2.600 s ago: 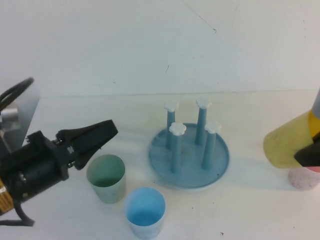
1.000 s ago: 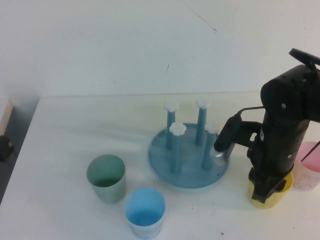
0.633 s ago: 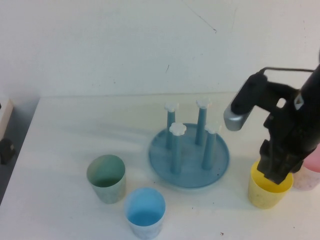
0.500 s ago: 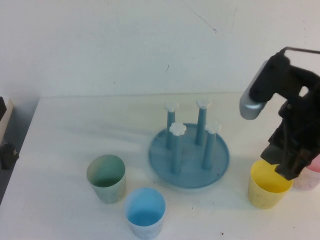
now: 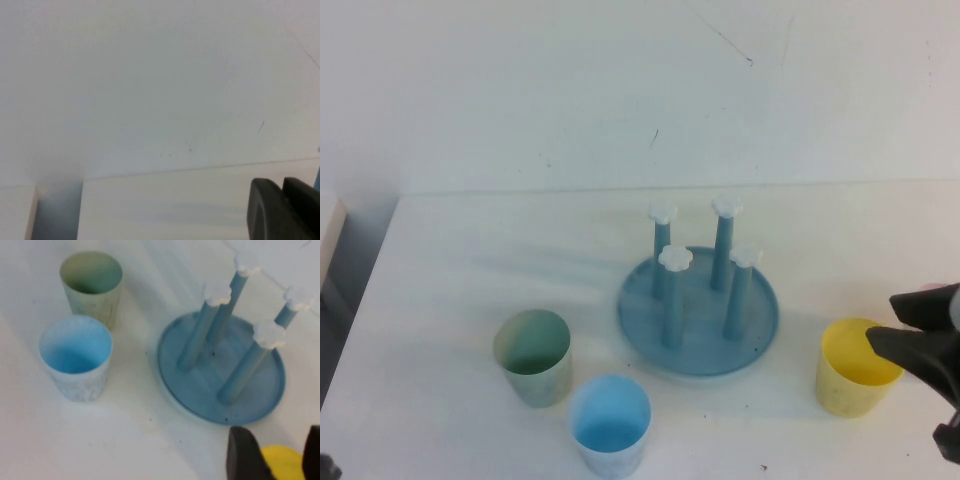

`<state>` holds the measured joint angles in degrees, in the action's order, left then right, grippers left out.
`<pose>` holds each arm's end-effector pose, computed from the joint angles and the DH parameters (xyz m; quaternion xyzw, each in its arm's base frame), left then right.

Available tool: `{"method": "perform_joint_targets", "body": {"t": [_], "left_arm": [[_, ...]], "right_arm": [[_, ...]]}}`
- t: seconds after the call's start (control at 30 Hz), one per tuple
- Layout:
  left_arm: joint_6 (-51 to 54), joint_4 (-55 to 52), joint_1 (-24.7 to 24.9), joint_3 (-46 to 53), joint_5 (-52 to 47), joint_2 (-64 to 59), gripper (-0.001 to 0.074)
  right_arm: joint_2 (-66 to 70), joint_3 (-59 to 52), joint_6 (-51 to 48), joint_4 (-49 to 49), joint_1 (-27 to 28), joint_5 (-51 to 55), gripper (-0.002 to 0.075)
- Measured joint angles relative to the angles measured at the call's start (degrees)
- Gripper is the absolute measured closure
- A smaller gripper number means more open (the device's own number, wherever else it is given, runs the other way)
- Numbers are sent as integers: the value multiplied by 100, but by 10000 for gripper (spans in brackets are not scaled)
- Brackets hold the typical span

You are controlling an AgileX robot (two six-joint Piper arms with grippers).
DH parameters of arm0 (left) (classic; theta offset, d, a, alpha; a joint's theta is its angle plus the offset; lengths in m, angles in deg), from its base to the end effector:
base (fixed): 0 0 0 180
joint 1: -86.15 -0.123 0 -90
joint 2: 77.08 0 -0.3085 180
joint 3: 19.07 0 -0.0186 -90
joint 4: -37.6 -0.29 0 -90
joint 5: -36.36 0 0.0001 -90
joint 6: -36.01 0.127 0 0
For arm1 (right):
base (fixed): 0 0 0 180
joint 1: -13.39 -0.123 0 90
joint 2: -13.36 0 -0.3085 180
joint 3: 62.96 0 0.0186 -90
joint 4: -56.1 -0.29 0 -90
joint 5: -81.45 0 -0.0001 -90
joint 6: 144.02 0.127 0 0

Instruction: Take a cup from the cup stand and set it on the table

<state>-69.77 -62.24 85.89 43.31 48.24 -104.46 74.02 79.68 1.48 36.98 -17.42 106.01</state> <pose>0.1404 -0.0250 0.2808 0.0335 0.7172 -0.1062 0.6879 0.2024 0.1409 0.3043 -0.3830 0.7818 0.1178 0.4777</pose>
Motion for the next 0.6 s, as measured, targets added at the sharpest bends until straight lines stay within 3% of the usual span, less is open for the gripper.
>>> {"method": "perform_joint_targets", "body": {"t": [0.27,0.6], "left_arm": [[-20,0,0,753,138,540,698],[-20,-20,0,1192,1072,555,698]], "right_arm": [[-710,-1156,-718,-1798,0,-1519,471],[-740,-1225,-795,-2040,0,-1770,471]]}}
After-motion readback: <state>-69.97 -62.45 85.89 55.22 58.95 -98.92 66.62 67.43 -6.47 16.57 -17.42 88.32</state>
